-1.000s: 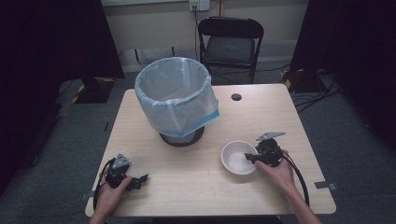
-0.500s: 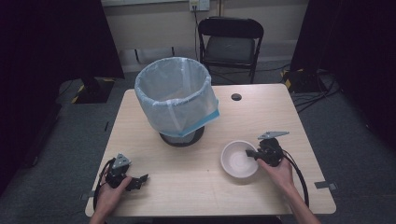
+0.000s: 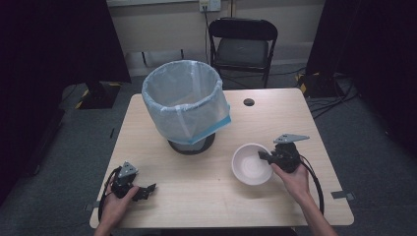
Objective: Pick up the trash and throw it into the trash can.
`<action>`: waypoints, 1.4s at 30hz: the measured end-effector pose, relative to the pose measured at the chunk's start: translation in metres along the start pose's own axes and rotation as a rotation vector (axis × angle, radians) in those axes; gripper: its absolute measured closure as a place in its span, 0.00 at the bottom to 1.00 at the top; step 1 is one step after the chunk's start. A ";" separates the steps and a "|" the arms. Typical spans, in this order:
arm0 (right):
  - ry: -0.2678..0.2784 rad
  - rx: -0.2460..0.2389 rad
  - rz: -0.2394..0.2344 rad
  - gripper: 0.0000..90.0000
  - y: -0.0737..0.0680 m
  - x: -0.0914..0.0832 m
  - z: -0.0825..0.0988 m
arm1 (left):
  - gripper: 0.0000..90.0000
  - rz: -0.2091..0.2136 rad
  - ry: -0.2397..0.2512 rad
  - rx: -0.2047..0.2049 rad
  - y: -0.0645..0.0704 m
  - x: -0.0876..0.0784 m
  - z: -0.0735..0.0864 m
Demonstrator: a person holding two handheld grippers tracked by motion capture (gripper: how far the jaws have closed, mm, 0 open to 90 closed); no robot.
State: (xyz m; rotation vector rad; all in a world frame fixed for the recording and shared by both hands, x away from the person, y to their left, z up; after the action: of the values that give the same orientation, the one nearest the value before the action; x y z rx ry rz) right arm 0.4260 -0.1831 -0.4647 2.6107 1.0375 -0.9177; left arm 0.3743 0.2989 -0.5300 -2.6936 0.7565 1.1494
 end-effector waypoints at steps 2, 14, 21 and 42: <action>0.025 0.007 0.003 0.96 0.000 -0.004 -0.005 | 0.00 0.000 0.000 0.000 0.000 0.000 0.000; 0.138 -0.024 -0.005 0.96 -0.010 -0.031 -0.054 | 0.00 0.000 0.001 -0.001 0.000 0.000 0.000; 0.191 -0.041 -0.009 0.96 -0.015 -0.043 -0.079 | 0.00 0.000 0.000 0.000 0.000 0.000 0.000; 0.350 -0.114 -0.044 0.96 -0.030 -0.077 -0.170 | 0.00 0.000 0.000 0.000 0.000 0.000 0.000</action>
State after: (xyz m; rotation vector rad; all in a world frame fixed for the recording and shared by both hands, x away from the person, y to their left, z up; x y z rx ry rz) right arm 0.4434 -0.1395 -0.2815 2.7182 1.1902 -0.3994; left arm 0.3742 0.2989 -0.5301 -2.6934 0.7568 1.1500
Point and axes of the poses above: each handheld gripper's, and its own axes: x roughly forward along the jaws, z roughly out of its underside, y roughly to its right, the point moved 4 cm from there along x, roughly forward along the jaws, and after that the axes turned 7 degrees about -x, right-handed, at the moved point
